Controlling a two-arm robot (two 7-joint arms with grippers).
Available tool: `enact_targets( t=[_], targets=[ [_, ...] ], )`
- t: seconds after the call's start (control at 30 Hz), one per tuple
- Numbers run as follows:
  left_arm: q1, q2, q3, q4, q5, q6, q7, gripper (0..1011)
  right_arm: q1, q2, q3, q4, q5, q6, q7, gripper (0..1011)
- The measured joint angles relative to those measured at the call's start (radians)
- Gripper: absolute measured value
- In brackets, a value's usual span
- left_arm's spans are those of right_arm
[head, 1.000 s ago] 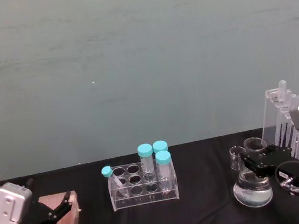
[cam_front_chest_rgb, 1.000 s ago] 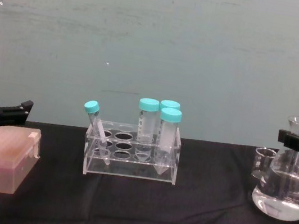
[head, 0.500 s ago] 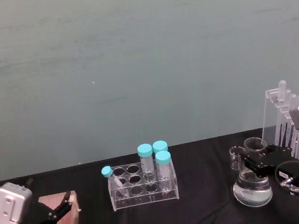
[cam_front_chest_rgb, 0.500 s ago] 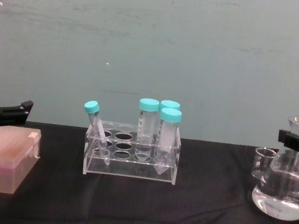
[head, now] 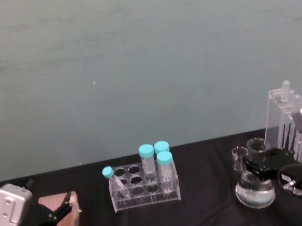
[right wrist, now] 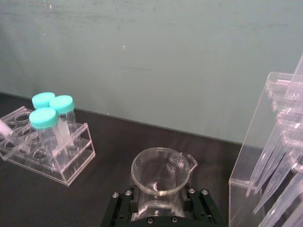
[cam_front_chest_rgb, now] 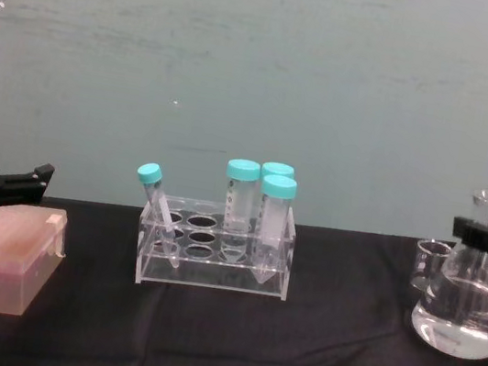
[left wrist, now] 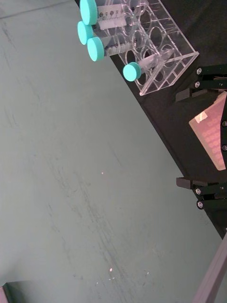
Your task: Place the experimental apparatus aside using one hand.
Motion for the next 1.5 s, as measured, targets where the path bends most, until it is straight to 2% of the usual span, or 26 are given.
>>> enact_targets(
  t=[0.07, 0.1, 0.23, 0.27, 0.37, 0.57, 1.23, 1.5],
  targets=[
    [0.000, 0.000, 0.000, 0.000, 0.000, 0.000, 0.000, 1000, 0.000, 0.000, 0.000, 0.000, 0.000, 0.000, 0.000, 574],
    [0.000, 0.000, 0.000, 0.000, 0.000, 0.000, 0.000, 1000, 0.000, 0.000, 0.000, 0.000, 0.000, 0.000, 0.000, 574],
    [0.000, 0.000, 0.000, 0.000, 0.000, 0.000, 0.000, 1000, 0.000, 0.000, 0.000, 0.000, 0.000, 0.000, 0.000, 715],
    [0.000, 0.000, 0.000, 0.000, 0.000, 0.000, 0.000, 1000, 0.000, 0.000, 0.000, 0.000, 0.000, 0.000, 0.000, 715],
    [0.000, 0.000, 0.000, 0.000, 0.000, 0.000, 0.000, 1000, 0.000, 0.000, 0.000, 0.000, 0.000, 0.000, 0.000, 844],
    [0.000, 0.000, 0.000, 0.000, 0.000, 0.000, 0.000, 1000, 0.001, 0.000, 0.000, 0.000, 0.000, -0.001, 0.000, 985],
    [0.000, 0.000, 0.000, 0.000, 0.000, 0.000, 0.000, 1000, 0.001, 0.000, 0.001, -0.003, -0.001, -0.001, 0.001, 1002],
    [0.000, 0.000, 0.000, 0.000, 0.000, 0.000, 0.000, 1000, -0.009, -0.001, 0.012, -0.023, -0.002, 0.006, -0.007, 1000]
  ],
)
